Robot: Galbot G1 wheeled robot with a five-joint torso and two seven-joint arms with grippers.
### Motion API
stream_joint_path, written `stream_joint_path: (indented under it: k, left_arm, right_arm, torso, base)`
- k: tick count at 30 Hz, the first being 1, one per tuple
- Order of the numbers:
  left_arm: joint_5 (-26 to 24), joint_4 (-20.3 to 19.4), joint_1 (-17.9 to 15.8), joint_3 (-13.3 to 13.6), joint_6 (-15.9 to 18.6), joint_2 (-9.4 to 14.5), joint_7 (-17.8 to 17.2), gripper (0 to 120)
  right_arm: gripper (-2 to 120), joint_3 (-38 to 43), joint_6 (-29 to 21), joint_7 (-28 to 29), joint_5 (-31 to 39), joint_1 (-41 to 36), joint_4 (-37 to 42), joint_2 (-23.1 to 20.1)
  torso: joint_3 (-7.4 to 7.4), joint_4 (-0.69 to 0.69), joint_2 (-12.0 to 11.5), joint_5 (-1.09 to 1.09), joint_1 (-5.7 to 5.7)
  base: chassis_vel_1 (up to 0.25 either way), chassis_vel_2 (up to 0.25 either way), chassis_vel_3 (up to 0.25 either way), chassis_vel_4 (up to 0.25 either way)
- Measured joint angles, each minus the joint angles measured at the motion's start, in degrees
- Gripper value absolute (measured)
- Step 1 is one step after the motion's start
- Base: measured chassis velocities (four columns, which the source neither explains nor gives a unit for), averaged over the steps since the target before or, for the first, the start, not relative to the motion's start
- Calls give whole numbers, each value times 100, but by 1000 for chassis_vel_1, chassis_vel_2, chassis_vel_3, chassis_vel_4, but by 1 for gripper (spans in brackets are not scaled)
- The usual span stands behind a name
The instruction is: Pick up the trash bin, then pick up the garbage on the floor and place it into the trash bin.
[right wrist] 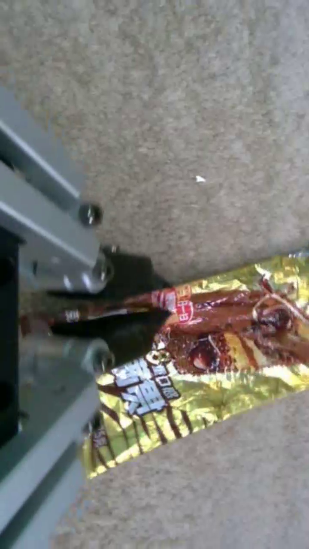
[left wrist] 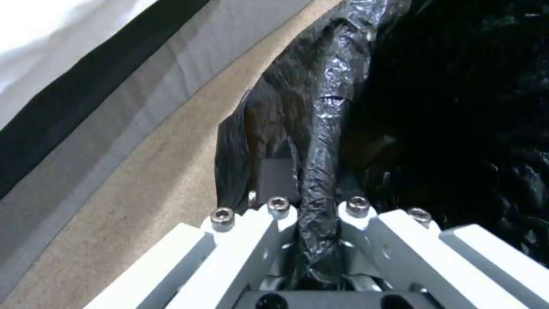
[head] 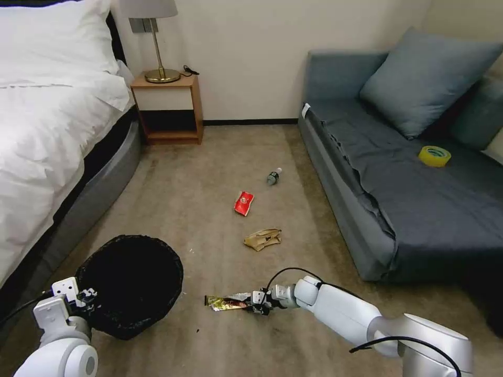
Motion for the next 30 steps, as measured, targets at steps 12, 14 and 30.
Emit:
stream_joint_path:
  k: [12,14,30]
  left_arm:
    - [35,30,-8,25,-21,-5,4,2]
    - [35,30,-8,25,-21,-4,5,2]
    - [49,70,-79,85,-22,20,9,2]
  right_arm:
    - [0,31,30,58,107,-27,158,-68]
    - [0,31,12,58,136,-26,218,-97]
    - [0,255,24,67,636,98,1108,-868]
  torso:
    - [0,0,0,0,0]
    - [0,0,0,-1,0]
    - [0,-1,0,0,0]
  base:
    - [0,0,0,0]
    - [0,0,0,0]
    - [0,0,0,0]
